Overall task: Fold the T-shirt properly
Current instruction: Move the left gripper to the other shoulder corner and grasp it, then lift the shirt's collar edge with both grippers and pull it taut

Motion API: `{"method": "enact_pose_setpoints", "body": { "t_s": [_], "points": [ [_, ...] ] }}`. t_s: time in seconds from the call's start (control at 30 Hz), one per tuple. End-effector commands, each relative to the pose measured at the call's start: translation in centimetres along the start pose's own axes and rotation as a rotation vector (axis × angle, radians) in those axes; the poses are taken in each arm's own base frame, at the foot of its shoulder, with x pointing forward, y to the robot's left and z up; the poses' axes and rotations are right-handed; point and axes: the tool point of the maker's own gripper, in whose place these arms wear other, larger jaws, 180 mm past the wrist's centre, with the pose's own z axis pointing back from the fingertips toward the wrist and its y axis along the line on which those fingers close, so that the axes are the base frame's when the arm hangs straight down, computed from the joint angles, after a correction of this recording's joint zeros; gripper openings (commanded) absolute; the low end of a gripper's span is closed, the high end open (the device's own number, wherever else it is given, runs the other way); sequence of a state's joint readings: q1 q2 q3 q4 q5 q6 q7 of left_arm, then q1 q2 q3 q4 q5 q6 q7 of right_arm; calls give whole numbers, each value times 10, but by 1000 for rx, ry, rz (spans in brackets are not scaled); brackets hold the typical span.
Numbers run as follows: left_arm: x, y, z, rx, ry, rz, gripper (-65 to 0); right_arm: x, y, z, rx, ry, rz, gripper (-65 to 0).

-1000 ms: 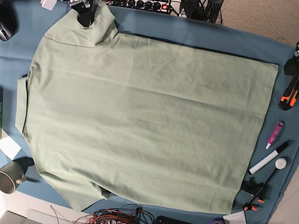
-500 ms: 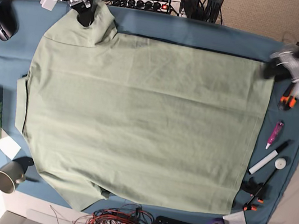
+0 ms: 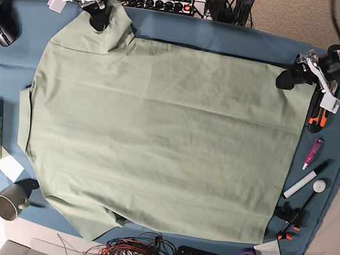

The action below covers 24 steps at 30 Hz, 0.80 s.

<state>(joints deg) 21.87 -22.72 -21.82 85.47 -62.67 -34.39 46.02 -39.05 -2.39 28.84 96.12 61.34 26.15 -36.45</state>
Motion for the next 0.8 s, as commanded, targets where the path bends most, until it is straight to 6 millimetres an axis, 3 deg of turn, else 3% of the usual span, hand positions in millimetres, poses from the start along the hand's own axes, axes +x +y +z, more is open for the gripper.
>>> {"method": "enact_pose_setpoints", "body": {
  "t_s": [0.0, 0.13, 0.47, 0.57, 0.67, 0.77],
  "points": [
    [-23, 19, 7, 90, 122, -9, -380, -11, -11, 5, -56, 59, 19, -650],
    [-21, 26, 11, 114, 128, -26, -418, -12, -12, 5, -62, 63, 28, -650],
    [-8, 37, 23, 153, 93, -29, -421, -11, -14, 5, -71, 60, 42, -650],
    [-8, 37, 23, 153, 93, -30, -483, -11, -14, 5, -71, 60, 42, -650],
    [-8, 36, 23, 150, 93, -34, -629, -11, -14, 5, -71, 60, 43, -650],
    [-10, 37, 23, 155, 106, -51, -650, -11, -15, 5, -78, 60, 53, -650]
  ]
}}
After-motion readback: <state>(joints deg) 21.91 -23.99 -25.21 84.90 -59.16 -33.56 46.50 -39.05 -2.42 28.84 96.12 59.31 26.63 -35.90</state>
